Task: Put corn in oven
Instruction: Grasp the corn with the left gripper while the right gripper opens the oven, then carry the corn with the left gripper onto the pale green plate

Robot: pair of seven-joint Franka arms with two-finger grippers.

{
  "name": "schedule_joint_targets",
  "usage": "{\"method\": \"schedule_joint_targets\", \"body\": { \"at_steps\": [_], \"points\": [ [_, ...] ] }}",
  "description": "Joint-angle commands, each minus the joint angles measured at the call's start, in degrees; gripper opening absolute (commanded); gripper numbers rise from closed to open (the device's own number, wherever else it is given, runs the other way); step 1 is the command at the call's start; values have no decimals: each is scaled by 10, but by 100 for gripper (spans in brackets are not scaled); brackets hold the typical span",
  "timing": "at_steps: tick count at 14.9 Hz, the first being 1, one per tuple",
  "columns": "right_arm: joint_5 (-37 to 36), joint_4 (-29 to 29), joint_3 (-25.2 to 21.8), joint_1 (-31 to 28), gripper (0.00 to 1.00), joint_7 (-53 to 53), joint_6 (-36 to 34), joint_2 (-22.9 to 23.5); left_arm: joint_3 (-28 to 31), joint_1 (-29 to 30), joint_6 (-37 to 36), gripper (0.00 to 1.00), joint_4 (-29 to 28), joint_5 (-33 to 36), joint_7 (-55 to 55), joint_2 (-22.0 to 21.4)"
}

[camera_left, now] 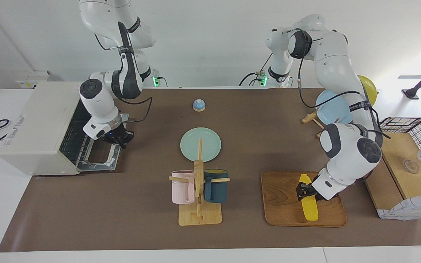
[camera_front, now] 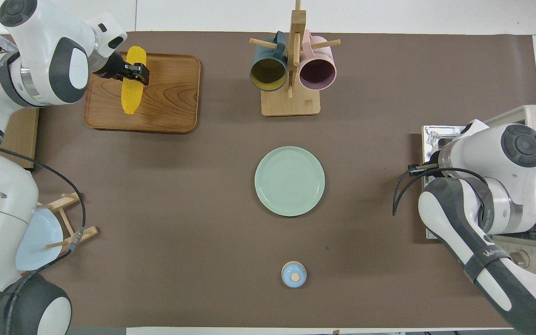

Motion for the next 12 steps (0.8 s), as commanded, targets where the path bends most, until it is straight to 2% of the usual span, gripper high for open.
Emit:
{"method": "schedule_joint_targets", "body": {
  "at_steps": [1, 3, 7, 9, 10, 11, 12],
  "points": [
    [16, -8, -6, 7, 0, 13, 11, 7, 5, -23, -28, 0, -66, -8, -63, -88],
    [39, -8, -6, 10, 0, 12, 8, 7, 0, -29, -47, 0, -121, -10, -69, -150],
    [40, 15, -6, 33, 0, 20, -3, 13, 0, -87, -58, 0, -252, -22, -132, -277],
    [41, 40, -6, 42, 0, 25, -33, 14, 0, -133, -52, 0, -293, -22, -184, -307],
    [41, 50, -7, 43, 3, 30, -47, 14, 0, -157, -41, 0, -310, -22, -212, -315],
    [41, 55, -7, 42, 15, 35, -53, 13, 0, -183, -18, 0, -331, -22, -247, -325],
    [41, 57, -7, 43, 35, 36, -53, 12, 0, -213, 16, 0, -364, -22, -282, -337]
  ]
}}
